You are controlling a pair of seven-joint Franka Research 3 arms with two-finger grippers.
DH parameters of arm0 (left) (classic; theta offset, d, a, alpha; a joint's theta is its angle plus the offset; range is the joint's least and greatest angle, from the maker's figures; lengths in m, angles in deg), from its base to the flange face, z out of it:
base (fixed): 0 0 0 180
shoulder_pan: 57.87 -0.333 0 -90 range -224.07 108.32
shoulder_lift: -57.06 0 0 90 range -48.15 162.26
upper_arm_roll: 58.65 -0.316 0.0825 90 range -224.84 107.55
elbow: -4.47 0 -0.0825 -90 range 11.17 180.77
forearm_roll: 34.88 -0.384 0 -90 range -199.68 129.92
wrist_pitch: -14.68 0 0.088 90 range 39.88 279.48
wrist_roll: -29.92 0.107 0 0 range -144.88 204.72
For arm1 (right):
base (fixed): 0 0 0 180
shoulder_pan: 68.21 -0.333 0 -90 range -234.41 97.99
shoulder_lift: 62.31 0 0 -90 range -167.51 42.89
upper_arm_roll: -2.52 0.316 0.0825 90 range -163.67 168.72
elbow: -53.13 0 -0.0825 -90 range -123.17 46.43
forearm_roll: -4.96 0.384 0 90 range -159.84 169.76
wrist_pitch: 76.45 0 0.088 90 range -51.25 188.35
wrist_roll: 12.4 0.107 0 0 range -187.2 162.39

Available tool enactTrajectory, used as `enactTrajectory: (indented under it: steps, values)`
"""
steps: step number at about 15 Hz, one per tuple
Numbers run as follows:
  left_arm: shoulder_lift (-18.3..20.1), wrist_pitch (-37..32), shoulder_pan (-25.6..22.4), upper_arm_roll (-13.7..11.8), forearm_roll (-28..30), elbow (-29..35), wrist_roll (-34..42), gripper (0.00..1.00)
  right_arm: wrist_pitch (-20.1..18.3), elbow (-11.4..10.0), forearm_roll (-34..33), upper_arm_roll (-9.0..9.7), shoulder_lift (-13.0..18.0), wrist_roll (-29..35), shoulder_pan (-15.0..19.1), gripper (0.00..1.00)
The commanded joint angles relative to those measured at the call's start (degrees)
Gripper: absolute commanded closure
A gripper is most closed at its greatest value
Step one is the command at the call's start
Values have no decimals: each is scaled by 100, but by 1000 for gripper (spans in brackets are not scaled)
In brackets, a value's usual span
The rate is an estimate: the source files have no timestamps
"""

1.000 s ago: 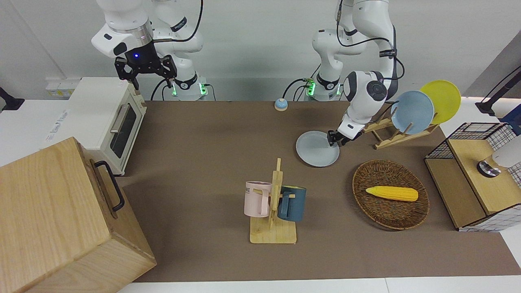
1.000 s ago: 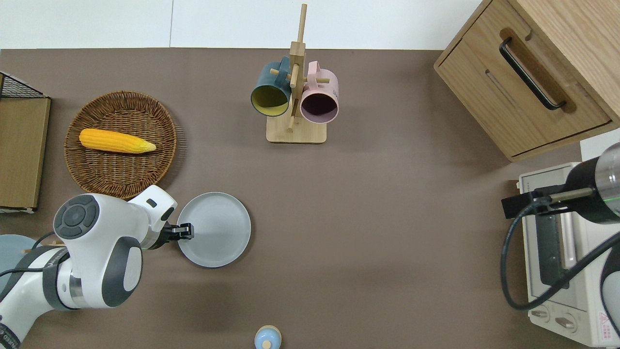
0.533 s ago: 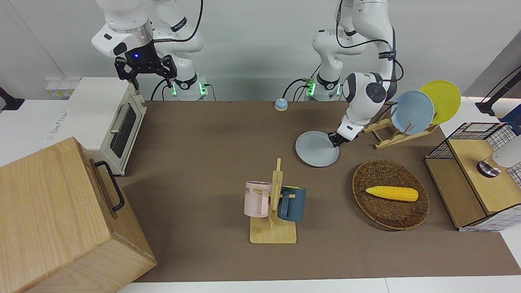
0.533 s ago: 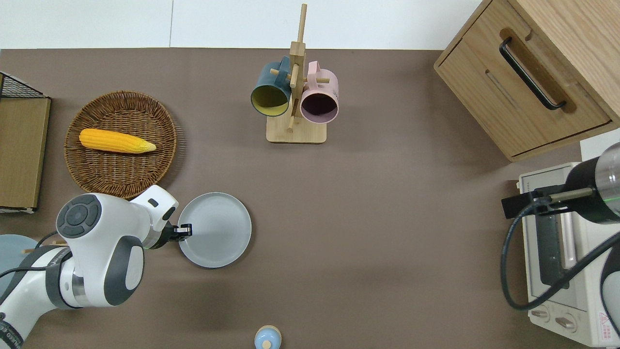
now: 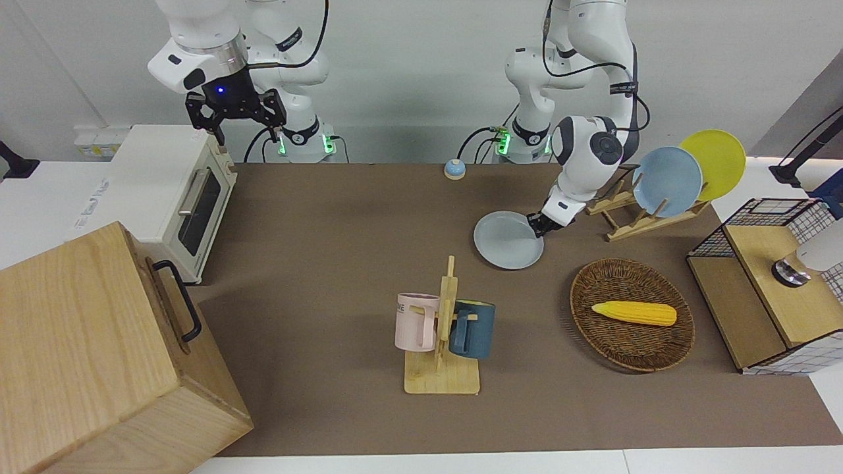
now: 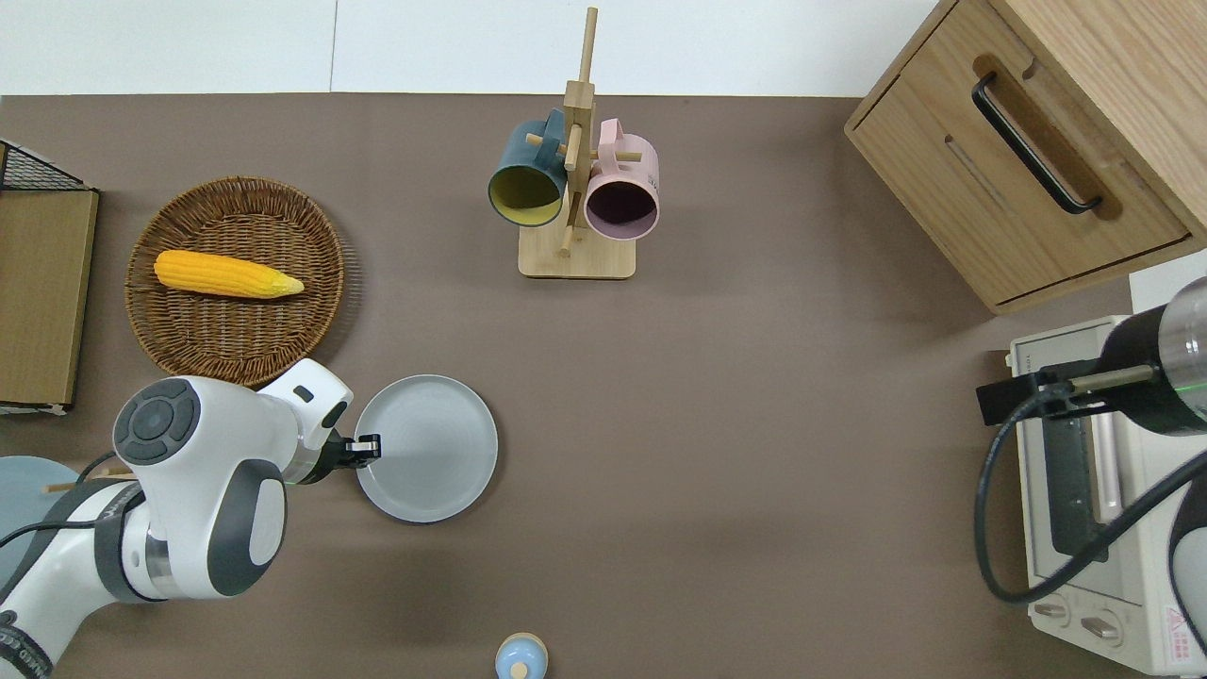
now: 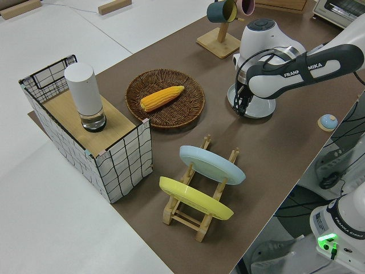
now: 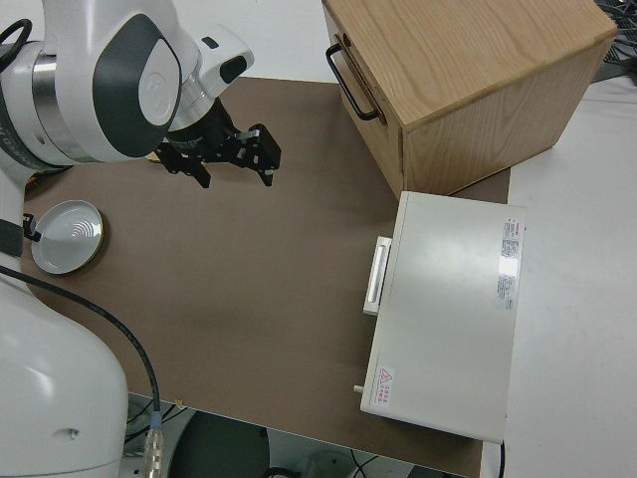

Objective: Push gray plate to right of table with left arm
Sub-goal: 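Push the gray plate with the left gripper toward the toaster oven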

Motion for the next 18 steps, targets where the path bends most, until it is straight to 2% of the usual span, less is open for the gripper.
enactTrajectory:
  steps: [1,6,9,13,15,18]
  values:
    - [-51,155,332,49,174,75,-352,1000,-68,-23,-3,30,60,-43,46,5]
    - [-51,331,903,198,200,75,-1293,1000,-68,-23,-3,30,60,-43,46,5]
    - [-51,471,1324,198,464,75,-1619,1000,-68,-23,-3,30,60,-43,46,5]
    - [-226,901,1861,207,499,75,-2347,1000,-68,-23,5,30,60,-43,46,5]
    - [-349,1191,2037,286,508,75,-2708,1000,-68,-23,-3,30,60,-43,46,5]
    - [-551,1613,2090,592,508,67,-3235,1000,-68,-23,-3,30,60,-43,46,5]
